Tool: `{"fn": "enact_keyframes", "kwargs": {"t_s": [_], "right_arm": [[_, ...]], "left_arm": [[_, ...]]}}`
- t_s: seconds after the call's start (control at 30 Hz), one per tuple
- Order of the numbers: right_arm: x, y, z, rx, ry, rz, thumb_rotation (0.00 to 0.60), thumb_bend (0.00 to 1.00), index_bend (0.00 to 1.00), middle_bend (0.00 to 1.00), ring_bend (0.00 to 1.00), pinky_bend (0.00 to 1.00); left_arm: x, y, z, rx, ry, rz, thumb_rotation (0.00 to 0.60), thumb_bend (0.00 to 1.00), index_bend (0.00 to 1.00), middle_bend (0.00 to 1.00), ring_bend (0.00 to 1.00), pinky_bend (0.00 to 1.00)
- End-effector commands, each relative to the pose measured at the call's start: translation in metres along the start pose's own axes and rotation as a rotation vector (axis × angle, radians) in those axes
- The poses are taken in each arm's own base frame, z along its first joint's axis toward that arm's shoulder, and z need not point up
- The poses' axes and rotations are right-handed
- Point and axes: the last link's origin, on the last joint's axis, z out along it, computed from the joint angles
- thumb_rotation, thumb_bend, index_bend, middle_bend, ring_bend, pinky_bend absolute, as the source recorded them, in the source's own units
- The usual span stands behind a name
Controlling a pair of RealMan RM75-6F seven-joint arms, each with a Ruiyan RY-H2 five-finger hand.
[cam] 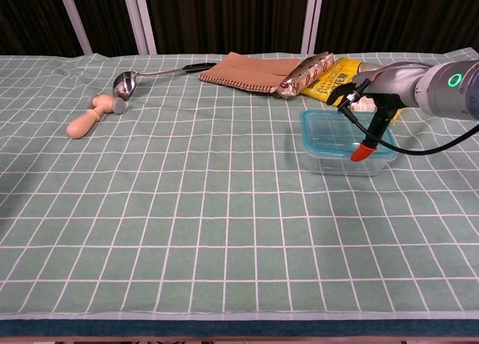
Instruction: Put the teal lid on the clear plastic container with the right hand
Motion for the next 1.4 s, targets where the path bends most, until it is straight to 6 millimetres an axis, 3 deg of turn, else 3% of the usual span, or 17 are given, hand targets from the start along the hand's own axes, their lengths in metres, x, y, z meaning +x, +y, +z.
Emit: {"fn": "enact_keyframes", "kwargs": {"t_s": [0.03,0.57,1.0,1.2,1.4], "right_arm": [[0.000,0.000,0.001,-0.003,0.000,-0.002,0.600,0.35,0.13,0.48,0.09,0.00],[0.002,0.004,0.000,-0.022,0.012,-0.002,0.600,0.35,0.12,0.39,0.04,0.00],[0.001,0.006,-0.001,-0.033,-0.012,-0.027,0.600,0.33,0.01,0.09,0.00,0.00],[0.002,0.006,-0.002,-0.036,-0.024,-0.036,0.600,0.28,0.01,0.01,0.00,0.00],[0.010,0.004,-0.005,-0.028,-0.007,-0.013,0.600,0.28,0.01,0.00,0.00,0.00]], "left_arm": [[0.000,0.000,0.000,0.001,0.000,0.000,0.600,0.33,0.08,0.00,0.00,0.00],[0.000,0.000,0.000,0.000,0.000,0.002,0.600,0.33,0.08,0.00,0.00,0.00],[0.000,0.000,0.000,0.000,0.000,0.001,0.600,0.33,0.08,0.00,0.00,0.00],[0.000,0.000,0.000,0.000,0.000,0.000,0.600,0.33,0.08,0.00,0.00,0.00],[0.000,0.000,0.000,0.000,-0.001,0.001,0.600,0.33,0.08,0.00,0.00,0.00]]}}
